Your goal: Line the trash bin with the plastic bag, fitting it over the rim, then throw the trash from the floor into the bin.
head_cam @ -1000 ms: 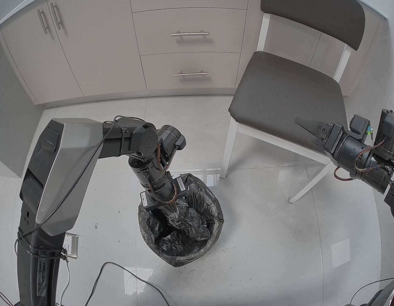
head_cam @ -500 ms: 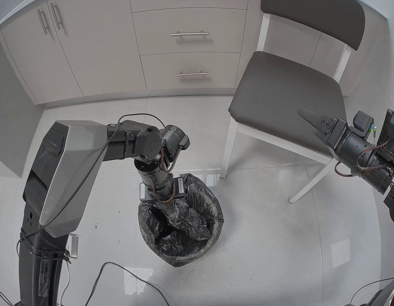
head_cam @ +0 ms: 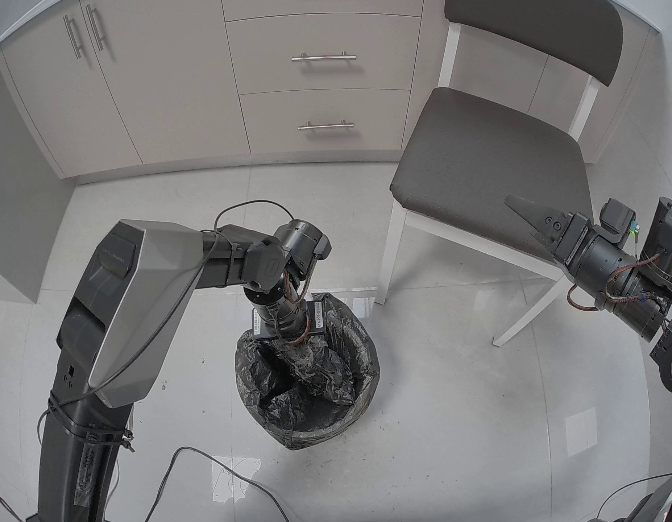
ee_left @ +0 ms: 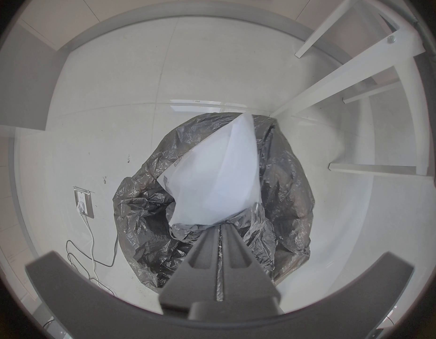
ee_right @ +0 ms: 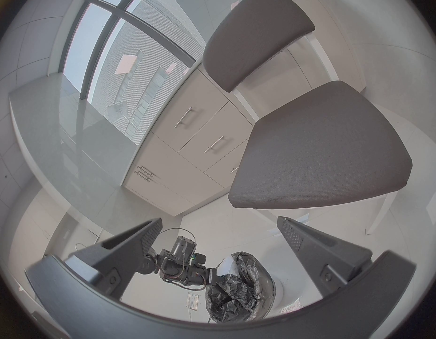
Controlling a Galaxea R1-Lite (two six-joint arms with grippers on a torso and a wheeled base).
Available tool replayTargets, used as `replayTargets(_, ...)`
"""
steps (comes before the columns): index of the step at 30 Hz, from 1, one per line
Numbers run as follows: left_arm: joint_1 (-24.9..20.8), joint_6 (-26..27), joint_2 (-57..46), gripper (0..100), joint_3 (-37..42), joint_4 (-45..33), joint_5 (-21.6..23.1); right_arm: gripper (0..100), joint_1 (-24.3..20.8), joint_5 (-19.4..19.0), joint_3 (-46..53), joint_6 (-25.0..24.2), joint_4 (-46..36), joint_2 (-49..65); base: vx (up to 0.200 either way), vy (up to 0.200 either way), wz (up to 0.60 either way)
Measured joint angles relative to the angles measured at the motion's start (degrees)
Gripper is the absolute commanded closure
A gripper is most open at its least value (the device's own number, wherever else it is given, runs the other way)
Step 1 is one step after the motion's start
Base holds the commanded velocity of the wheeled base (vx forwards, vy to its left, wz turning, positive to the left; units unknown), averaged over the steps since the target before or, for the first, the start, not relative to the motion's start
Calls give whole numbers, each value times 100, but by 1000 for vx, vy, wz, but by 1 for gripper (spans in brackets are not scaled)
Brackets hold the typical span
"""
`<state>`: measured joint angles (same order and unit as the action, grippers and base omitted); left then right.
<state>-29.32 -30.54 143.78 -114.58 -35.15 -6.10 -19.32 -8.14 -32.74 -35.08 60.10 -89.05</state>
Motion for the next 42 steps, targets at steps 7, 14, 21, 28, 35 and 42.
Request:
replayTargets(7,11,5,232,100,-2,44,-137,0,1,0,15,2,0,-4,0,0,0)
replayTargets(14,18,-35,611,100,-2,455,-405,0,11,0,15,0,2,-33,0,0,0)
replayTargets(21,18,-96,931,100,-2,446,-430,0,33,0,15,2,6,-39,0,0,0)
replayTargets(28,-41,-556,945,100,-2,-169,-435,0,39,2,15,2,6,-48,0,0,0)
replayTargets(35,-174,-885,549,100,-2,-668,-406,0,59,7,15,2,15,-13,0,0,0)
replayTargets(42,-260,-861,178,100,0,-769,-397,0,59,7,28,2,15,22,0,0,0)
